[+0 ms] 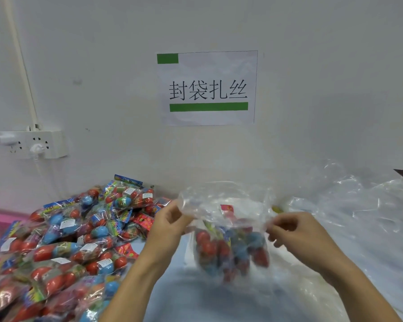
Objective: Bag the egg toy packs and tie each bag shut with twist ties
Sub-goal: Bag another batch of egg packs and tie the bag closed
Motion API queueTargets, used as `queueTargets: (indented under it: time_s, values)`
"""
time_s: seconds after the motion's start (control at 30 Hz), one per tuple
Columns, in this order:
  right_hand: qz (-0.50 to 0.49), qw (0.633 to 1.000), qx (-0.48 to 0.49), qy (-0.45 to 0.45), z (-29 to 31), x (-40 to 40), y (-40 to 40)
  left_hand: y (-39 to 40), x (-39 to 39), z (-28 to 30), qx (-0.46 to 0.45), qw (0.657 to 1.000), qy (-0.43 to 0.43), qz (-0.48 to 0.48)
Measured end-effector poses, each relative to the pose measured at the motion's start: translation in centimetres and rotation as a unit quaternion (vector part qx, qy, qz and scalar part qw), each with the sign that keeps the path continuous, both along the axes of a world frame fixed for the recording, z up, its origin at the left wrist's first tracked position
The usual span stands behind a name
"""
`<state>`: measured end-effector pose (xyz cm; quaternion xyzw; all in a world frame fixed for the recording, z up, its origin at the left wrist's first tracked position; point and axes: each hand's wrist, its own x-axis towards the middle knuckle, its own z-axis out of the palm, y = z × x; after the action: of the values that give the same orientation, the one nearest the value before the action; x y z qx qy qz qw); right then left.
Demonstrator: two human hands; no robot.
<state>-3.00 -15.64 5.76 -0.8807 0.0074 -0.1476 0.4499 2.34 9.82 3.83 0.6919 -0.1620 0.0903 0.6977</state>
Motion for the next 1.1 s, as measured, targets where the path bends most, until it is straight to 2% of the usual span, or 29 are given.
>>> queueTargets:
  time_s: [0.1, 0.17, 0.3, 0.37, 0.47, 0.57, 0.67, 0.8, 0.9, 0.93, 1.0, 1.07, 1.1]
  values:
    - [-0.013, 0.999, -0.047, -0.013, -0.5, 0.2, 0.4, -0.9, -0.1, 0.3, 0.027, 0.998, -0.04, 0.042]
    - [-0.04, 0.998, -0.025, -0.043, -0.7, 0.7, 0.3, -1.1, -0.1, 0.3, 0.021, 0.996, -0.062, 0.066]
    - [-0.035, 0.997, -0.068, -0.017, -1.0, 0.6, 0.7, -1.4, -0.3, 0.2, 0.058, 0.993, -0.068, 0.081]
    - [-0.05, 0.997, -0.045, -0.031, -1.5, 1.0, 0.4, -1.4, -0.1, 0.0, 0.04, 0.992, -0.074, 0.097]
    - [-0.041, 0.997, -0.065, -0.019, -1.8, 1.1, 0.5, -1.5, -0.2, -0.1, 0.059, 0.991, -0.06, 0.105]
    - [-0.045, 0.998, -0.024, -0.044, -2.2, 1.6, 0.1, -1.2, 0.2, -0.2, 0.053, 0.988, -0.062, 0.132]
    - [-0.034, 0.998, -0.051, -0.006, -2.6, 1.7, 0.1, -1.3, 0.0, -0.3, 0.079, 0.989, -0.02, 0.121]
    - [-0.056, 0.998, 0.022, -0.028, -1.9, 1.5, -0.5, -1.1, -0.2, 0.5, 0.064, 0.99, -0.008, 0.126]
    - [-0.012, 0.997, 0.074, -0.019, -1.6, 1.5, -0.7, -0.6, -0.6, 1.5, 0.043, 0.993, -0.029, 0.111]
    - [0.006, 0.996, 0.092, -0.019, -1.6, 1.4, -0.6, -0.5, -0.8, 1.6, 0.054, 0.994, -0.038, 0.083]
    - [0.025, 0.992, 0.121, -0.023, -1.7, 1.3, -0.3, -0.7, -1.3, 1.7, 0.136, 0.99, -0.039, 0.021]
    - [0.018, 0.993, 0.112, -0.041, -1.6, 1.3, 0.1, -1.6, -1.7, 1.5, 0.21, 0.976, -0.061, 0.019]
    - [0.007, 0.992, 0.109, -0.067, -1.4, 1.3, 0.3, -2.1, -1.8, 1.6, 0.206, 0.973, -0.091, 0.043]
